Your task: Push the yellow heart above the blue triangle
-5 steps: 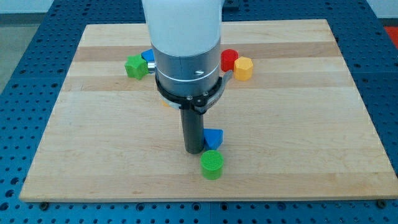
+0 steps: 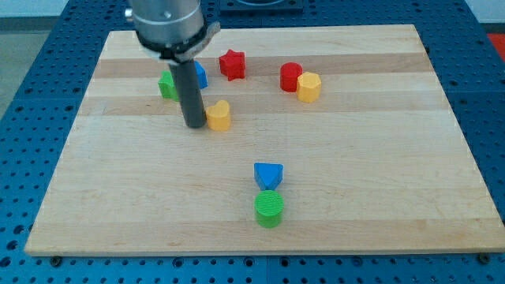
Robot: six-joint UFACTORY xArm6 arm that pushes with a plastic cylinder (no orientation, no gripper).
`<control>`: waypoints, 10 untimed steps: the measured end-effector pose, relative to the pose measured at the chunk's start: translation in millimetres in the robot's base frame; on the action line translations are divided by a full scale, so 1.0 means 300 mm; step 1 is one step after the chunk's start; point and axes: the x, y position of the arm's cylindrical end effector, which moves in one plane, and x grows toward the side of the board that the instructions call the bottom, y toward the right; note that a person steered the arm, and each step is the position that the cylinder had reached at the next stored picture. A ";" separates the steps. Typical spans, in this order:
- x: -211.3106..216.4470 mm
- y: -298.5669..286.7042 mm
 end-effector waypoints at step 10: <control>-0.040 0.186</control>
